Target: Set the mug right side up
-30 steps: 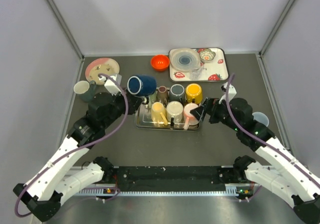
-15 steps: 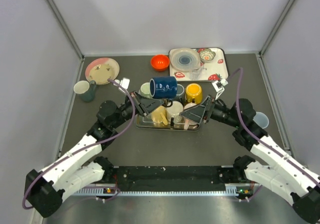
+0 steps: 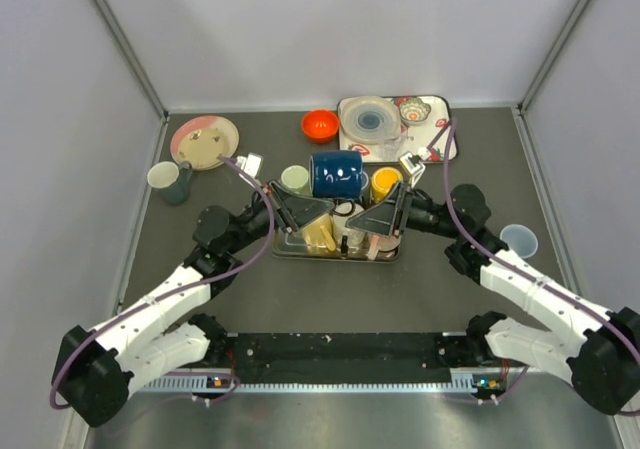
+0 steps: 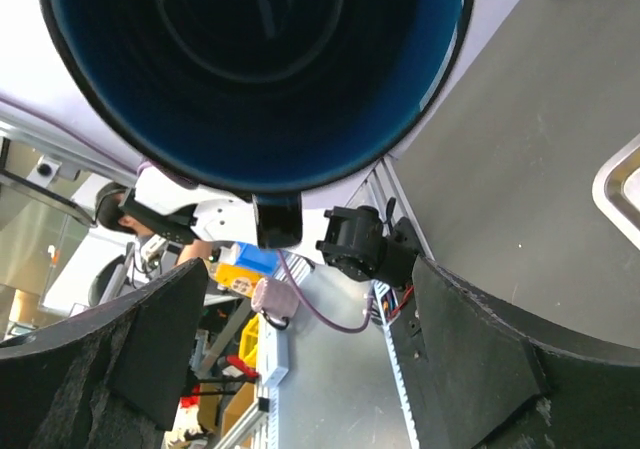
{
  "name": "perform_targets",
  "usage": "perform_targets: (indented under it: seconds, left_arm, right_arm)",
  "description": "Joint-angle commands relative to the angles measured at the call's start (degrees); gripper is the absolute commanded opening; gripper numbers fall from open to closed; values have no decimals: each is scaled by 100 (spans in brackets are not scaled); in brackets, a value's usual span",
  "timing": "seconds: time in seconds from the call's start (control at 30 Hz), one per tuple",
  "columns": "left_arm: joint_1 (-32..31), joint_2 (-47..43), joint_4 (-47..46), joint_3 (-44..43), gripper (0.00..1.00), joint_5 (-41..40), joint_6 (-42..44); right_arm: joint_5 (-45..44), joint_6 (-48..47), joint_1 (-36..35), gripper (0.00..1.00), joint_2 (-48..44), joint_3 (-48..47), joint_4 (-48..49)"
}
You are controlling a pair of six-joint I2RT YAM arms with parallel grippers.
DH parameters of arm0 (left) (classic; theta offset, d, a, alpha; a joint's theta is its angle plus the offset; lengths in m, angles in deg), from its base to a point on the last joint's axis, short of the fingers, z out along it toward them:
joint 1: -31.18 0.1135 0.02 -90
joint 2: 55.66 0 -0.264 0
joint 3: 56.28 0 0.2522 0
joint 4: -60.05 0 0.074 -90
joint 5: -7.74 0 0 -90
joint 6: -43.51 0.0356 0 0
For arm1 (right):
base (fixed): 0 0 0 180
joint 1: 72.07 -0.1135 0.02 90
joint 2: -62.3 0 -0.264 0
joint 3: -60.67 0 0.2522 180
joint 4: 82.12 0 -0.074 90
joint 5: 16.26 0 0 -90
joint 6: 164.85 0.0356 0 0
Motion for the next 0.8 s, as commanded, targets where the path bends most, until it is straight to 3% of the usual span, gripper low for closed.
perform_targets:
  seconds: [0.0,0.13,0.47,0.77]
  left_arm:
    - [18,-70,-1041,25,0,162,-104]
    - [18,-87,-971,52,0,206,-69]
    - [9,1,-1076,166,0,276,-113]
    - [-18,141,-1023,140,0,558,-86]
  right_arm:
    - [85,146,27,83,200,-505,686]
    - [93,163,36,80,402,-699,756]
    - [137,295,18,56,789,-822,835]
    - [102,506,9,40,991,-945,1108]
